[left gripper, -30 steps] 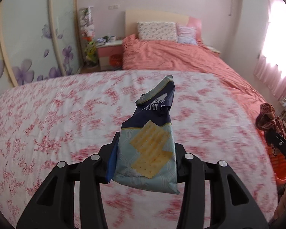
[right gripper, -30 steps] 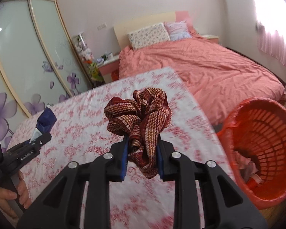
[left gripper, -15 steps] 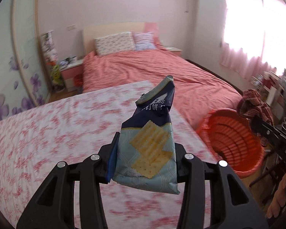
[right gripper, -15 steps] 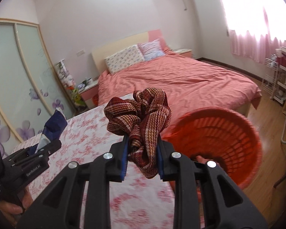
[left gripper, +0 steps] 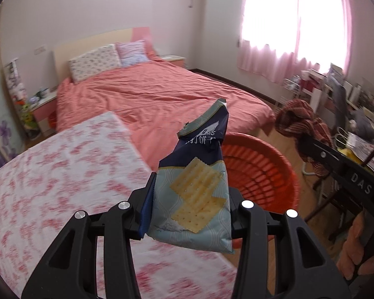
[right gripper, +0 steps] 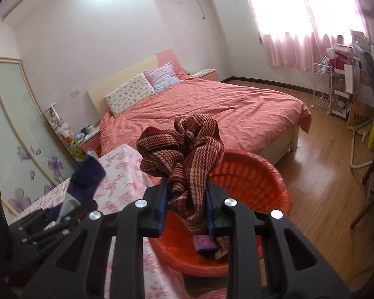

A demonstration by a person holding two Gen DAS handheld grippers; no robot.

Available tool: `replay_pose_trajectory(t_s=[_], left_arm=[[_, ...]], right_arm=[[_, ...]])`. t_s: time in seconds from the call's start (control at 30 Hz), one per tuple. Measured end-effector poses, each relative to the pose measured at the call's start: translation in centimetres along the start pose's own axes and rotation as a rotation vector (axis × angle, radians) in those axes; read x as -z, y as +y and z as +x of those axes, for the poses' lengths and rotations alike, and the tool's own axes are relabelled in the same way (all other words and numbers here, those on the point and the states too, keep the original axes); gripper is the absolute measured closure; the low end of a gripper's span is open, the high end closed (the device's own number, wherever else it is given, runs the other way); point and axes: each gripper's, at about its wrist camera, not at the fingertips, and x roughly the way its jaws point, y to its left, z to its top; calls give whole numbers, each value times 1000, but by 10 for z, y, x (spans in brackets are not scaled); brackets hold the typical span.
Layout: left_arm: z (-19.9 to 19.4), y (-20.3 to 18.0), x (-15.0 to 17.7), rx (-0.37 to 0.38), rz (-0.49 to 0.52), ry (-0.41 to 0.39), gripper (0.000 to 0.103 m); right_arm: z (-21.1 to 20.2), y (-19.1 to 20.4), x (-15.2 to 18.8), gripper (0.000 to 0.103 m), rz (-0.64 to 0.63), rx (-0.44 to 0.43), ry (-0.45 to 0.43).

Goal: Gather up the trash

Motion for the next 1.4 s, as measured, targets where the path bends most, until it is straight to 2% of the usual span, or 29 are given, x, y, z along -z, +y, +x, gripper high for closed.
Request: replay_pose_trajectory(t_s=[0.2,0.27,0.37,0.5,0.63,0.73,0.9,0.97,1.1,1.23,1.4], left_arm=[[32,-17,-4,46,20,40,57],[43,-19,-3,50,27,54,54],[56,-19,2,38,21,80,37],[61,-13,7,23,1,103,30],[51,-1,11,-7,-29,93,30],[34,13,12,-41,-60,68,27],[-19,37,23,-137,-107,-24,10],[-41,47,28,-174,-130,-54,5],[-84,61,48,-246,-181,-100,2],[-120,66,70,-323,-197,-142,2],[-158,66,101,-415,-205,-183,2]], right_arm=[[23,-29,-6,76,49,-8,23],[34,-34,-6,64,61,-16,37],[47,-41,-5,53,79,-20,46],[53,-43,-3,46,66,-8,51],[45,-40,1,35,51,11,30],[31,-34,3,28,18,33,-3],[-13,-8,9,13,-65,66,-94],[-34,3,13,4,-101,79,-137],[-75,36,30,4,-193,138,-193],[-101,64,50,4,-257,222,-186],[-140,84,85,4,-273,239,-246]])
